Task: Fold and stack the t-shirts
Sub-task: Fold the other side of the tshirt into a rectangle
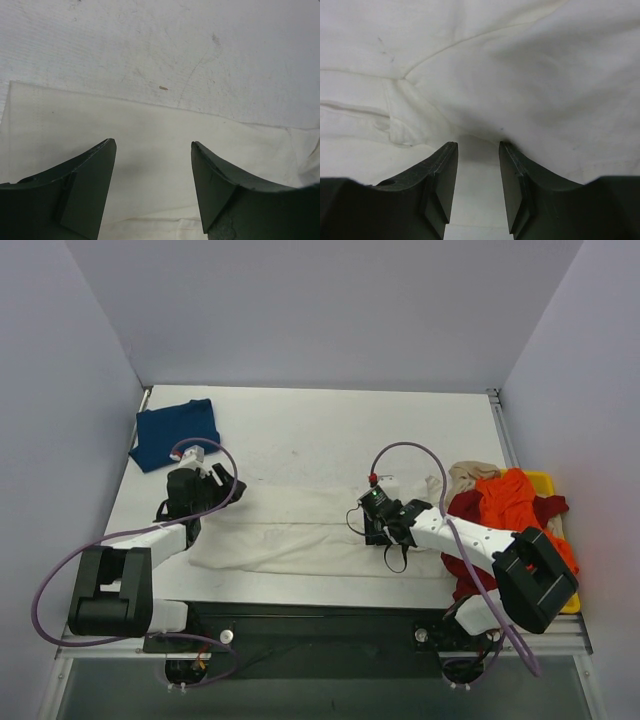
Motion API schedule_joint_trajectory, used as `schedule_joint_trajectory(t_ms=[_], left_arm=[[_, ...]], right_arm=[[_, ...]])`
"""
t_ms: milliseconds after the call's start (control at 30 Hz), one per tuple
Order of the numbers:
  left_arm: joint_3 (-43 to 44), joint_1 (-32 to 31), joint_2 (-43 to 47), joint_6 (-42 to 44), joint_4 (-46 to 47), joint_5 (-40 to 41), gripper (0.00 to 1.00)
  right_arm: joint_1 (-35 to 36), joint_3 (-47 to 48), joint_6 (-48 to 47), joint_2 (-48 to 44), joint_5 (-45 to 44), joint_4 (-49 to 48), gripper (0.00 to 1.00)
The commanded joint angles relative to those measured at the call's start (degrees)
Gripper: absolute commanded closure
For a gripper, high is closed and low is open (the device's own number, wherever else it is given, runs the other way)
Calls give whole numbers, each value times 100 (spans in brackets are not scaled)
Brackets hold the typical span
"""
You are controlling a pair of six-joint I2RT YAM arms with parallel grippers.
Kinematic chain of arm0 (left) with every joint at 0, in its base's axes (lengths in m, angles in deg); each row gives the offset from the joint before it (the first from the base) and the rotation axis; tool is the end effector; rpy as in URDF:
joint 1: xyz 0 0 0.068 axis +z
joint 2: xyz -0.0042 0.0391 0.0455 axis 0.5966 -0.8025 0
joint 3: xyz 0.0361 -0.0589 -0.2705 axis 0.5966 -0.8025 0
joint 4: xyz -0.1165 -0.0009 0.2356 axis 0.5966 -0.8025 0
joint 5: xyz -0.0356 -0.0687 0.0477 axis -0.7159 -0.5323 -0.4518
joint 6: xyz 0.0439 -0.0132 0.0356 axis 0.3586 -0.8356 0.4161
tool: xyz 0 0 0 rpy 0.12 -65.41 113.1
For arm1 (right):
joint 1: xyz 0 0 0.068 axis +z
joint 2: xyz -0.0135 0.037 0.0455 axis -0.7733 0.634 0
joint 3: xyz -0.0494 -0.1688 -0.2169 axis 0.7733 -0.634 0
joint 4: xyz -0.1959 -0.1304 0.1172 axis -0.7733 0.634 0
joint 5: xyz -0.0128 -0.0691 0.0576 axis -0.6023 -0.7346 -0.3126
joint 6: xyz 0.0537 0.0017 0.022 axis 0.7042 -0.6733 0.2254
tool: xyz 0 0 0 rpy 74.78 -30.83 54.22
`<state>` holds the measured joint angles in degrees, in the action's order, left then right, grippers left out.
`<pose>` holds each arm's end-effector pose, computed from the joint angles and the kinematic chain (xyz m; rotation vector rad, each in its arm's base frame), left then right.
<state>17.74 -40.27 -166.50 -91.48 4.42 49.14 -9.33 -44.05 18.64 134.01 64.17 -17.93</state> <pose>0.2658 -0.0264 0.1725 -0.3586 2.0621 -0.6088 0.2132 0.1757 0.1809 -0.1180 2.4693 0.2966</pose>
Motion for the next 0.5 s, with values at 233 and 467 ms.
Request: schedule_joint_trajectory(t_ms=[233, 467], left_arm=[[196, 48, -14, -48, 431, -153, 28], [222, 48, -145, -66, 519, -223, 27]], right_arm=[[-151, 113, 121, 222, -802, 430, 62], [-186, 157, 86, 406, -1032, 421, 66]])
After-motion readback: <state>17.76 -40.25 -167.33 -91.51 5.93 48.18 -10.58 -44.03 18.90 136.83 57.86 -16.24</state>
